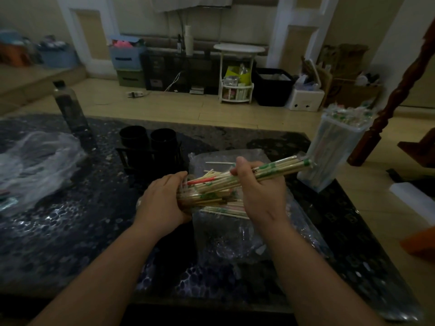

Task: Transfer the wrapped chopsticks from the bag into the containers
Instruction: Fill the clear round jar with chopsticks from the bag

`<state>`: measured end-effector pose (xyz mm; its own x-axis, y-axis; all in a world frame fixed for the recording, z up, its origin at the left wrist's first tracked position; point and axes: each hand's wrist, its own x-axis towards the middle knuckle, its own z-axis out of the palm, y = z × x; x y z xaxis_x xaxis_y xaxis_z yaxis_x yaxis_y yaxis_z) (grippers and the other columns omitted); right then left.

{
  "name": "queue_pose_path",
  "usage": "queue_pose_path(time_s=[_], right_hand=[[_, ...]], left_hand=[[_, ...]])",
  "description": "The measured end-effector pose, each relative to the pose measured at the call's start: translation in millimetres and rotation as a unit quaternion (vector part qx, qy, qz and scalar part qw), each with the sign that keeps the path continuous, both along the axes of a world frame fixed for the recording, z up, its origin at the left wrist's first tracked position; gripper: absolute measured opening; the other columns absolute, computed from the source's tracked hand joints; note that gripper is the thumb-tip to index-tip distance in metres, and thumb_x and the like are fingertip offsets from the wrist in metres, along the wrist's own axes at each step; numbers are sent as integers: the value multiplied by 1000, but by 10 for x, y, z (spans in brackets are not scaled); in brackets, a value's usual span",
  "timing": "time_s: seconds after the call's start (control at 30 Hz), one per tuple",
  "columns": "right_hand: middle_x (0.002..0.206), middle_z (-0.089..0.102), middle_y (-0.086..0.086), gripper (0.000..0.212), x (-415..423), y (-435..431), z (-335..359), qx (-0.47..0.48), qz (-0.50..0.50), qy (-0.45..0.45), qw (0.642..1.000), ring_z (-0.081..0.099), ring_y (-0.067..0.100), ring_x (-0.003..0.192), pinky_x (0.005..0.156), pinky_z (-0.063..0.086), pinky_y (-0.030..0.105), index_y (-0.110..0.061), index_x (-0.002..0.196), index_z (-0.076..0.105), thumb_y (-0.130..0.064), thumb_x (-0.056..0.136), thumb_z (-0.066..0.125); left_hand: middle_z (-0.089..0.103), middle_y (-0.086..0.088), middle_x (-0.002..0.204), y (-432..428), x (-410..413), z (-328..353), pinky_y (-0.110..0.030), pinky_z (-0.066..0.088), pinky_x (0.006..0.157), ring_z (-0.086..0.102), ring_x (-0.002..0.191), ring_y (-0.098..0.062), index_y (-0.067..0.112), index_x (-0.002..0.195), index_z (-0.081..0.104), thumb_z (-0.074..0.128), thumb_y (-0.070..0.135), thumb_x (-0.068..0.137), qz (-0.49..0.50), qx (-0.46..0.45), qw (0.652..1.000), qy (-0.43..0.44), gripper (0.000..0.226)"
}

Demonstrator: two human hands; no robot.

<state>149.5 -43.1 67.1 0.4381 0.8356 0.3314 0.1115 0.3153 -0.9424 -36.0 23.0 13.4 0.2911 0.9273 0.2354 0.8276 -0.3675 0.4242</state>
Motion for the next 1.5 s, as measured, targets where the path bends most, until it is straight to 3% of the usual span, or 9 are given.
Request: queue_pose_path(time_s=[0.27, 0.37, 0.53, 0.63, 0.77, 0.93, 1.13, 1.3, 1.5], right_hand=[[120, 58, 3, 17, 42, 151, -240, -110, 6, -103, 989, 58, 10, 108, 98, 47, 28, -46, 83, 68, -55, 71, 76], [122, 55, 3, 39, 14, 131, -238, -127, 34, -72, 989, 60, 13, 104, 88, 55, 30, -37, 100, 60, -47, 68, 81], [83, 56, 2, 8, 116, 93, -122, -45, 2, 151, 988, 59, 4, 60, 52, 48, 21, -14, 96, 52, -8, 97, 47], [100, 64, 7, 5, 52, 160, -232, -110, -2, 54, 993, 67, 21, 86, 64, 58, 32, -25, 86, 62, -30, 86, 64], [113, 56, -4, 46, 17, 140, -299, -123, -34, 34, 991, 60, 17, 102, 79, 57, 39, -40, 99, 51, -35, 69, 85], [118, 59, -2, 14, 28, 131, -281, -69, -109, -38, 991, 57, 13, 108, 86, 51, 30, -33, 108, 61, -31, 96, 56], [156, 32, -7, 39, -62, 110, -355, -146, 10, -263, 954, 29, 9, 141, 117, 26, 32, -23, 140, 53, -30, 105, 37], [145, 47, -7, 37, -26, 85, -315, -93, -59, -172, 979, 40, 7, 133, 111, 33, 29, -28, 135, 55, -35, 103, 38], [87, 62, -5, 14, 267, 151, -316, -162, -55, -187, 967, 59, 12, 80, 69, 48, 35, -26, 89, 57, -29, 99, 47]], left_hand=[[51, 1, 134, 17, 17, -18, -32, 33, 104, 46, 120, -22, 24, 144, 41, 88, 35, 53, -14, 2, 1000, -5, 103], [51, 2, 134, 19, 29, -30, -32, 34, 104, 46, 120, -22, 25, 144, 40, 88, 33, 53, -17, 2, 1000, -3, 103], [50, 2, 134, 18, 35, -33, -32, 34, 104, 45, 119, -22, 25, 145, 39, 87, 33, 54, -21, 6, 1000, -1, 103], [50, 2, 134, 25, 43, -51, -34, 36, 103, 45, 119, -22, 26, 144, 39, 87, 34, 53, -26, 5, 1000, 0, 104], [50, 3, 134, 22, 51, -67, -35, 38, 102, 46, 117, -23, 26, 144, 39, 87, 32, 52, -25, 6, 1000, 9, 104], [50, 3, 133, 23, 41, -54, -36, 37, 102, 46, 117, -23, 27, 144, 39, 87, 37, 53, -17, 10, 1000, 1, 103], [51, 2, 133, -7, 47, -35, -38, 38, 101, 47, 116, -24, 26, 144, 39, 86, 43, 55, -17, 18, 1000, 16, 102], [51, 4, 131, 7, 34, -34, -36, 40, 99, 48, 115, -23, 28, 143, 40, 85, 41, 54, -5, 23, 1000, 12, 101], [52, 3, 132, 34, 15, -35, -37, 41, 100, 48, 116, -23, 28, 142, 40, 86, 41, 52, 20, 18, 1000, -2, 102]])
